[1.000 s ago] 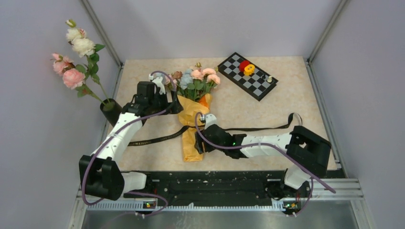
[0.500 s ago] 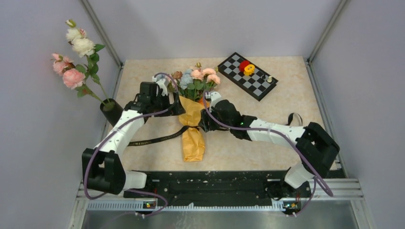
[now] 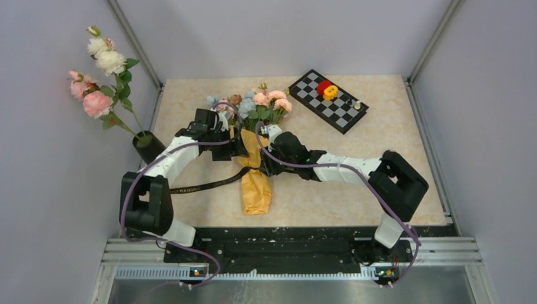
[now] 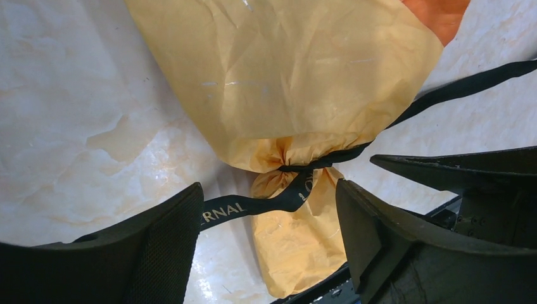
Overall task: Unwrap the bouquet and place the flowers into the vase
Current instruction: Untie the ribbon from the wrapping paper.
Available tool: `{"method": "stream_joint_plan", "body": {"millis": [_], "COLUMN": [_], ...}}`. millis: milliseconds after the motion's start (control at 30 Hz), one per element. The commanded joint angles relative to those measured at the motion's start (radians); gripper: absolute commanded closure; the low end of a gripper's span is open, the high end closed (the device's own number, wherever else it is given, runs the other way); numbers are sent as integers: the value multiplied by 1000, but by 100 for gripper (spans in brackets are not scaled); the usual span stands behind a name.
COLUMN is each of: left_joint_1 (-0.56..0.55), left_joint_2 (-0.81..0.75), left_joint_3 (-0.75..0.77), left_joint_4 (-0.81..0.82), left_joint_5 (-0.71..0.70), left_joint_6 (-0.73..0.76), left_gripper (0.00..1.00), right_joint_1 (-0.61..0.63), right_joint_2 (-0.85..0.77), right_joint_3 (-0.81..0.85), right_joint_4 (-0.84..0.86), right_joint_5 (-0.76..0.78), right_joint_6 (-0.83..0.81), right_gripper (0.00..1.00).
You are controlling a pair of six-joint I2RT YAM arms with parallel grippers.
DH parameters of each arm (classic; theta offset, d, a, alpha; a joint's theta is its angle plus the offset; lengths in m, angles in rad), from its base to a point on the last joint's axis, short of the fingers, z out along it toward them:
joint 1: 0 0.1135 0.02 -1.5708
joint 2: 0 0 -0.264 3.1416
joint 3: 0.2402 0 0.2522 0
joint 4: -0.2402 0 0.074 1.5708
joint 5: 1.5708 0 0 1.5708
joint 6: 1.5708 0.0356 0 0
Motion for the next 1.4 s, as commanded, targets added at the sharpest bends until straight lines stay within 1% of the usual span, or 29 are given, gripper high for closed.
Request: {"method": "stream_joint_plan", "body": {"millis": [0, 300, 500, 833, 1067, 1300, 1367], "left_joint_1": [1, 1, 1, 1, 1, 1, 1], "left_joint_2": [30, 75, 109, 128, 146, 165, 171], "left_joint_3": [43, 51, 58, 58, 58, 56, 56], "left_joint_4": [-15, -37, -35, -34, -29, -20, -18], "left_joint_5": [43, 8, 33, 31, 40, 56, 63], "left_joint_6": [-22, -19, -29, -33, -37, -46, -50], "left_gripper": [21, 28, 34, 44, 46, 47, 49], "right_joint_1": [-4, -3, -4, -3, -4, -4, -3], "right_joint_2": [20, 56, 78, 110, 118, 125, 131], "right_joint_3": [53, 59, 71, 87, 89, 92, 91], "right_joint_4": [31, 55, 59, 57, 52, 54, 57], "right_joint_5": [-15, -34, -23, -6, 8, 56, 55], "right_joint_6": [-9, 11, 11, 12, 9, 26, 31], "right_gripper": [62, 67, 67, 68, 68, 68, 68]}}
